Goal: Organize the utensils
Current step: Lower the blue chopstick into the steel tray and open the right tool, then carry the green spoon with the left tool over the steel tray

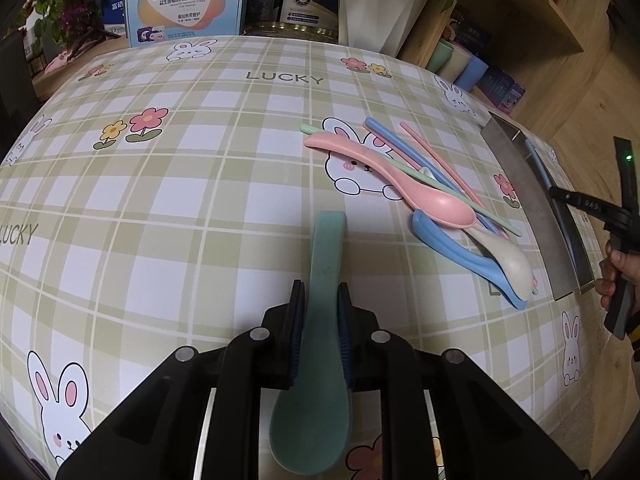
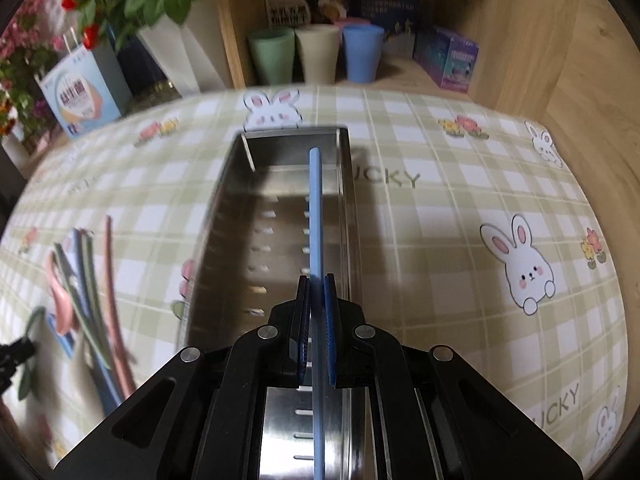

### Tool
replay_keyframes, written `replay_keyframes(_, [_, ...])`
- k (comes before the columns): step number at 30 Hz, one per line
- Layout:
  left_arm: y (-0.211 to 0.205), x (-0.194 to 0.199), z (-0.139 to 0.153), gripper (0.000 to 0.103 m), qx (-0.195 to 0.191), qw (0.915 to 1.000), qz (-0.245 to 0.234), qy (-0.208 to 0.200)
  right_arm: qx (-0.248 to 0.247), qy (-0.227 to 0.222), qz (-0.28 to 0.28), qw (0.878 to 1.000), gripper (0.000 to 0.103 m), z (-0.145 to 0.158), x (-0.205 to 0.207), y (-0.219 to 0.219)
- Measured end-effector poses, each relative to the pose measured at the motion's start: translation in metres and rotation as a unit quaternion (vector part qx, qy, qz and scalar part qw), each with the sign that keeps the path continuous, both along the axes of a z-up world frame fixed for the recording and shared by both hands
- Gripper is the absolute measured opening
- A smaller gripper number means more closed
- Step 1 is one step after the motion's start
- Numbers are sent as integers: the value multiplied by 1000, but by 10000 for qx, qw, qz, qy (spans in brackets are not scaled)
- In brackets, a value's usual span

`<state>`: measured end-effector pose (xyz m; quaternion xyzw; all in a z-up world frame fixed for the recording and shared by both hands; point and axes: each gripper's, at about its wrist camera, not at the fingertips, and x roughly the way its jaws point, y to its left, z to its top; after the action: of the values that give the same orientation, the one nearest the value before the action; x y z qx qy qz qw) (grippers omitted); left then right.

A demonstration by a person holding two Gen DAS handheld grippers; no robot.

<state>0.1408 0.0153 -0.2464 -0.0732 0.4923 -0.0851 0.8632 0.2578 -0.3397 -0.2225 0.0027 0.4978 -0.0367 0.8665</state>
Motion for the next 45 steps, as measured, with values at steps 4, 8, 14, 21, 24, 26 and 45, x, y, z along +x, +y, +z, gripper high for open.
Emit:
replay_keyframes(4, [0, 0, 0, 16, 6, 10000, 0, 0, -253, 118, 51, 9996, 7, -2, 3, 7])
replay_keyframes(8, [0, 0, 0, 16, -31, 10000, 0, -1, -284, 164, 8, 9995, 7, -1, 3, 8])
replay_keyframes(14, [0, 1, 0, 15, -37, 10000, -26, 28, -174, -65, -69, 9998, 9, 14, -9, 12])
replay_keyframes(21, [2, 3, 1, 15, -70, 9999, -45, 135, 408, -588, -210, 9972, 40, 42, -48, 18])
replay_keyframes(24, [2, 4, 1, 15, -75, 9998, -50, 202, 606, -743, -225, 9951, 71, 48, -65, 19])
replay_keyframes(26, [1, 4, 1, 15, -79, 9997, -44, 247, 610, -710, -251, 9953, 71, 47, -71, 20])
replay_keyframes(45, [-18, 3, 2, 15, -346, 9944, -274, 963, 976, -767, -188, 9921, 85, 47, -89, 24])
